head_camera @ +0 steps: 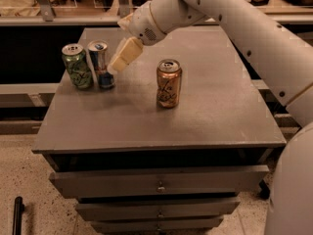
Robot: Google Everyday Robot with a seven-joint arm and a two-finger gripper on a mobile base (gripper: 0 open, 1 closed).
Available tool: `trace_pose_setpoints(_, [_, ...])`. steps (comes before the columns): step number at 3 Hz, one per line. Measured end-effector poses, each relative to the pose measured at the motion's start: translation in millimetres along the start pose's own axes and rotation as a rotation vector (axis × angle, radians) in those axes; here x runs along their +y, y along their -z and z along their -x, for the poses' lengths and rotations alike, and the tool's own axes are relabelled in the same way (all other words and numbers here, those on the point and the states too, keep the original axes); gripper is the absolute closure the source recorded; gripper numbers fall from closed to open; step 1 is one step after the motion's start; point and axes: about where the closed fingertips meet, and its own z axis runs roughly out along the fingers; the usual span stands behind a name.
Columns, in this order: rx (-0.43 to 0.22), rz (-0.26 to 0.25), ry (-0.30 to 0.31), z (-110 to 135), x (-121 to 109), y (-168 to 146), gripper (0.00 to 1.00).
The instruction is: Knock redbull can over
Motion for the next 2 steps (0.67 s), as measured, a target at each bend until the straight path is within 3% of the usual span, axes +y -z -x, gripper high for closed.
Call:
trace_pose_setpoints(1, [-0.006, 0.006, 0.024, 0.4, 0.6, -2.6, 0.0])
trace_pose_setpoints(2, [-0.051, -0.005, 0.028, -0.5, 0.0, -5.1, 0.0])
